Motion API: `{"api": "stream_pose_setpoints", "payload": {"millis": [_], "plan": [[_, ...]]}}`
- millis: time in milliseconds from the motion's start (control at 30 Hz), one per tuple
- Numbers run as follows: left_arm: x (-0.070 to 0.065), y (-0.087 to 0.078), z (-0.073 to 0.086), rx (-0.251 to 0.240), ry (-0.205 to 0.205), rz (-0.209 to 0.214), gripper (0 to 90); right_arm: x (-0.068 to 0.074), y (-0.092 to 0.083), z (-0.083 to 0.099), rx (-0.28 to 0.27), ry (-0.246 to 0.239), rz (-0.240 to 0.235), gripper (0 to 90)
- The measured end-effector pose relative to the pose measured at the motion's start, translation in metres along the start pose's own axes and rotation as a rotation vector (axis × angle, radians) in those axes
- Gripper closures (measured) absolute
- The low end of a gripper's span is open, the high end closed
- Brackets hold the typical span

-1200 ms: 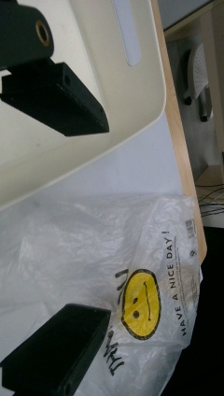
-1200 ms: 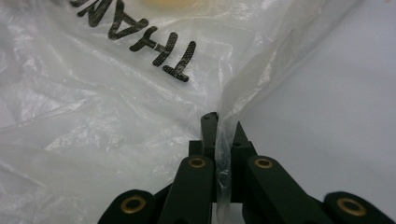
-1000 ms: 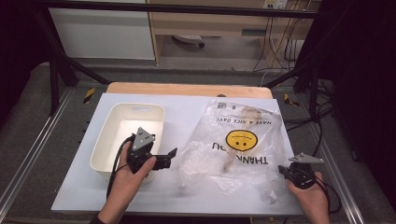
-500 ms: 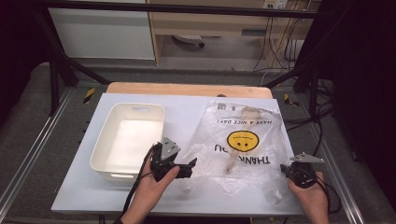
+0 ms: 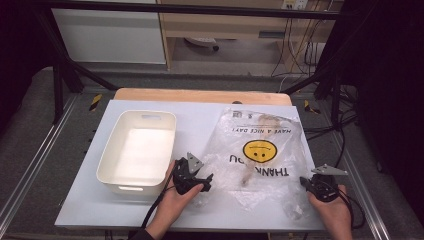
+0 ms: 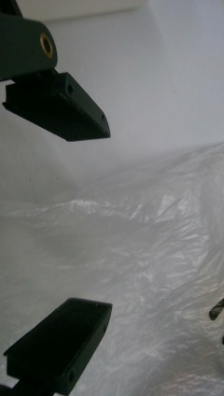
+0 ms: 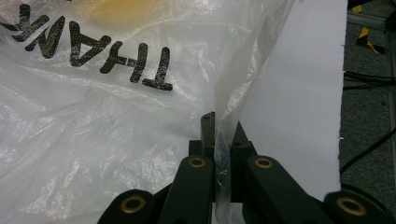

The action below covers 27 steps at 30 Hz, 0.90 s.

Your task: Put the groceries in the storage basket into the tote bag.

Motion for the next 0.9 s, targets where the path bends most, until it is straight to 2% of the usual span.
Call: {"api": "stream_pose_setpoints", "payload": {"millis": [33, 100, 200, 233, 300, 433, 567, 600, 667, 767, 900], "plan": [[-0.001, 0.003, 0.003, 0.017, -0.013, 0.018, 13.5, 0.000, 0.000, 0.000, 0.000, -0.005, -0.001, 90.0], [0.000, 0.007, 0.008, 0.047, -0.015, 0.011, 13.5, 0.000, 0.000, 0.000, 0.000, -0.007, -0.002, 90.0], [0.000, 0.009, 0.012, 0.062, -0.038, 0.030, 17.6, 0.001, -0.001, 0.000, 0.003, -0.006, -0.007, 90.0], [0.000, 0.009, 0.013, 0.058, -0.033, 0.028, 18.4, 0.001, -0.001, 0.000, 0.003, -0.003, -0.009, 90.0], [-0.002, 0.007, 0.012, 0.052, -0.036, 0.035, 27.2, 0.002, -0.001, 0.001, 0.000, -0.002, -0.010, 90.0], [-0.008, 0.005, 0.013, 0.025, -0.017, 0.050, 46.8, 0.003, -0.002, 0.001, -0.002, -0.001, -0.013, 90.0], [-0.012, 0.003, 0.013, 0.012, 0.020, 0.078, 67.9, 0.004, -0.003, 0.001, -0.025, -0.001, -0.024, 86.4], [-0.014, 0.003, 0.013, 0.012, 0.041, 0.083, 74.0, 0.005, -0.004, 0.000, -0.040, -0.007, -0.027, 84.1], [-0.016, 0.003, 0.013, 0.008, 0.066, 0.080, 79.3, 0.005, -0.007, -0.001, -0.055, 0.003, -0.028, 75.5], [-0.015, 0.003, 0.013, 0.011, 0.053, 0.091, 81.6, 0.009, -0.008, 0.000, -0.051, 0.004, -0.038, 62.1], [-0.013, 0.003, 0.013, 0.010, 0.025, 0.104, 84.5, 0.011, -0.009, 0.005, -0.043, 0.000, -0.017, 42.2]]}}
Point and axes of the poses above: each handheld gripper's, and its own axes: y roughly forward along the jaws, z roughly out of its underside, x roughly to its left, the point moved 5 cm from there along y, roughly forward along the jaws, and after that the axes turned 2 degrees about -x, right-handed, at the moved point
